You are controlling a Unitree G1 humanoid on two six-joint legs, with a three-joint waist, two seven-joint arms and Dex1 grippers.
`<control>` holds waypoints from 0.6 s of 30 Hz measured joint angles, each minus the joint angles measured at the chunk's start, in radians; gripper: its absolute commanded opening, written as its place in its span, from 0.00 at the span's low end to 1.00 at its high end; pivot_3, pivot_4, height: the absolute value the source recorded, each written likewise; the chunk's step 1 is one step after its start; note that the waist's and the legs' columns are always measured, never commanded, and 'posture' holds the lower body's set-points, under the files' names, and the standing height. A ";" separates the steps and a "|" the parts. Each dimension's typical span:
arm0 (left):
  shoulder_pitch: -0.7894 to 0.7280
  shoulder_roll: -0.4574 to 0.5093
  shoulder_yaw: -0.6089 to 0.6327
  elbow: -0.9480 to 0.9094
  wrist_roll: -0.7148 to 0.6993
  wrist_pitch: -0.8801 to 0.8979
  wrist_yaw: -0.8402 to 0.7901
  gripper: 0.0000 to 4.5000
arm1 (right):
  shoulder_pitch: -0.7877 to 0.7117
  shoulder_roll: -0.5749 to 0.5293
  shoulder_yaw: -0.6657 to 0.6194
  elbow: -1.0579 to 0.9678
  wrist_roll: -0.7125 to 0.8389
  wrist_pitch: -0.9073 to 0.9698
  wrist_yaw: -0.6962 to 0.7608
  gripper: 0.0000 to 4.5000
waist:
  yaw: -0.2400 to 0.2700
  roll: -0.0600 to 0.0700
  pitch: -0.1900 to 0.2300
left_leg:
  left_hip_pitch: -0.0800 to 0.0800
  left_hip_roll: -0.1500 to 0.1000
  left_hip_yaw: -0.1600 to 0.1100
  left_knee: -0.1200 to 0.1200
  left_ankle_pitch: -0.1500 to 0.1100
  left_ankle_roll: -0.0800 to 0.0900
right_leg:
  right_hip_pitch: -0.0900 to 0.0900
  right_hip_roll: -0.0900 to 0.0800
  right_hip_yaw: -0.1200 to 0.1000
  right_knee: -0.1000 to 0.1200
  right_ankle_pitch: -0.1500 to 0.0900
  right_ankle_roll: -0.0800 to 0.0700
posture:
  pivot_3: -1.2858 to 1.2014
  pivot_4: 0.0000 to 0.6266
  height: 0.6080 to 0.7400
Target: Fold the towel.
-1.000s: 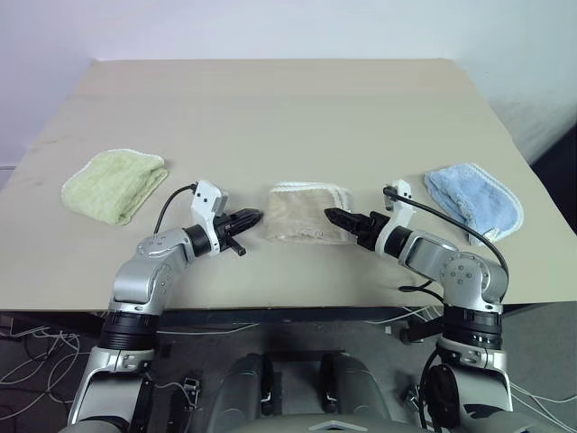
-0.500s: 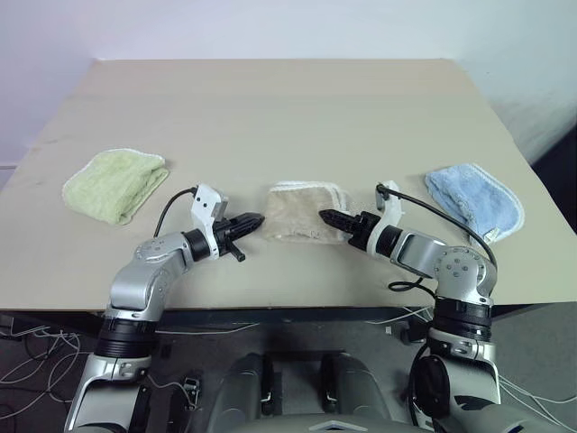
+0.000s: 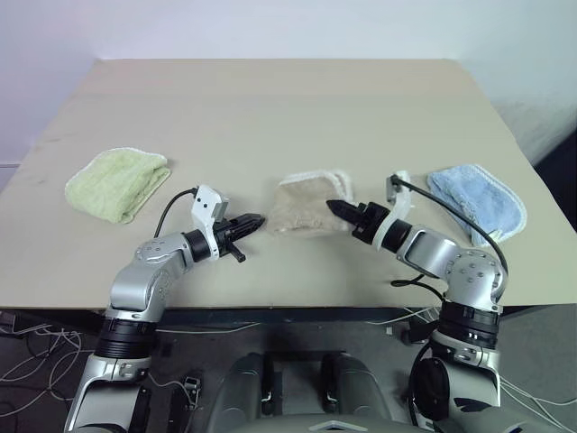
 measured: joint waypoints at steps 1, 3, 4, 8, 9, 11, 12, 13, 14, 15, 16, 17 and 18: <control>-0.002 -0.001 -0.002 0.001 0.000 0.000 -0.003 0.10 | -0.022 -0.014 -0.036 -0.003 0.012 -0.015 -0.030 0.00 | 0.001 0.001 0.000 | 0.000 0.000 0.000 0.000 0.000 0.000 | 0.000 0.000 0.000 0.000 0.000 0.000 | 0.52 0.24 0.71; -0.006 -0.003 -0.009 0.006 0.001 -0.002 -0.012 0.10 | -0.074 -0.062 -0.124 -0.023 0.044 -0.054 -0.094 0.00 | 0.004 0.001 0.001 | -0.001 -0.001 0.000 0.000 0.000 0.000 | -0.001 0.000 0.000 0.000 0.000 0.000 | 0.52 0.24 0.71; -0.010 -0.004 -0.011 0.010 0.002 -0.003 -0.015 0.10 | -0.095 -0.089 -0.162 -0.036 0.060 -0.074 -0.121 0.00 | 0.004 0.001 0.001 | -0.001 -0.001 0.000 0.000 0.000 0.000 | -0.001 -0.001 0.000 0.000 0.000 0.000 | 0.52 0.24 0.71; -0.038 -0.021 -0.039 0.037 0.004 -0.014 -0.029 0.10 | -0.128 -0.172 -0.272 -0.049 0.103 -0.123 -0.241 0.00 | 0.001 0.001 0.001 | -0.001 -0.001 0.001 0.000 0.000 0.000 | -0.001 0.000 0.000 -0.001 0.000 0.000 | 0.52 0.24 0.71; -0.047 -0.026 -0.045 0.045 0.007 -0.021 -0.036 0.10 | -0.131 -0.193 -0.298 -0.037 0.103 -0.132 -0.282 0.00 | 0.002 0.001 0.001 | -0.001 -0.001 0.001 0.000 0.000 0.000 | 0.000 0.000 0.000 0.000 0.000 0.000 | 0.52 0.24 0.71; -0.061 -0.028 -0.057 0.063 0.015 -0.033 -0.042 0.10 | -0.132 -0.236 -0.364 -0.009 0.101 -0.162 -0.370 0.00 | 0.003 0.001 0.001 | -0.001 -0.001 0.001 0.000 0.000 0.000 | 0.000 0.000 0.000 0.000 0.000 0.000 | 0.52 0.24 0.71; -0.066 -0.028 -0.059 0.074 0.020 -0.041 -0.046 0.10 | -0.131 -0.248 -0.400 0.001 0.103 -0.175 -0.410 0.00 | 0.002 0.001 0.001 | -0.001 -0.001 0.001 0.000 0.000 0.000 | 0.000 0.000 0.000 0.000 0.000 0.000 | 0.52 0.24 0.71; -0.071 -0.030 -0.061 0.086 0.022 -0.044 -0.048 0.10 | -0.123 -0.257 -0.426 0.004 0.103 -0.187 -0.439 0.00 | 0.001 0.001 0.001 | -0.001 -0.001 0.001 0.000 0.000 0.001 | 0.000 0.001 0.000 0.000 0.000 0.000 | 0.52 0.24 0.71; -0.075 -0.032 -0.062 0.094 0.023 -0.047 -0.053 0.10 | -0.105 -0.264 -0.449 0.004 0.106 -0.200 -0.464 0.00 | 0.001 0.001 0.001 | -0.001 0.000 0.001 -0.001 0.000 0.001 | 0.000 0.001 0.000 0.000 0.000 0.000 | 0.52 0.24 0.71; -0.078 -0.033 -0.065 0.099 0.024 -0.049 -0.056 0.10 | -0.082 -0.265 -0.466 0.004 0.108 -0.211 -0.484 0.00 | 0.000 0.001 0.001 | -0.001 0.000 0.001 0.000 0.000 0.001 | 0.000 0.001 0.000 0.000 0.000 0.000 | 0.52 0.24 0.71; -0.080 -0.034 -0.070 0.102 0.025 -0.051 -0.059 0.10 | -0.056 -0.263 -0.483 0.008 0.110 -0.221 -0.502 0.00 | 0.000 0.001 0.001 | -0.001 0.000 0.002 -0.001 0.000 0.001 | 0.000 0.001 0.001 0.000 0.000 0.000 | 0.52 0.24 0.71; -0.082 -0.037 -0.073 0.104 0.025 -0.054 -0.061 0.10 | -0.031 -0.254 -0.497 0.014 0.113 -0.230 -0.519 0.00 | 0.000 0.001 0.001 | 0.000 0.000 0.002 0.000 0.000 0.001 | 0.000 0.001 0.001 0.000 0.000 0.000 | 0.52 0.24 0.71; -0.083 -0.042 -0.077 0.109 0.026 -0.061 -0.065 0.10 | -0.002 -0.233 -0.511 0.021 0.120 -0.240 -0.542 0.00 | -0.001 0.001 0.001 | 0.000 0.000 0.002 0.000 0.000 0.001 | 0.000 0.002 0.001 0.000 0.000 0.000 | 0.52 0.24 0.71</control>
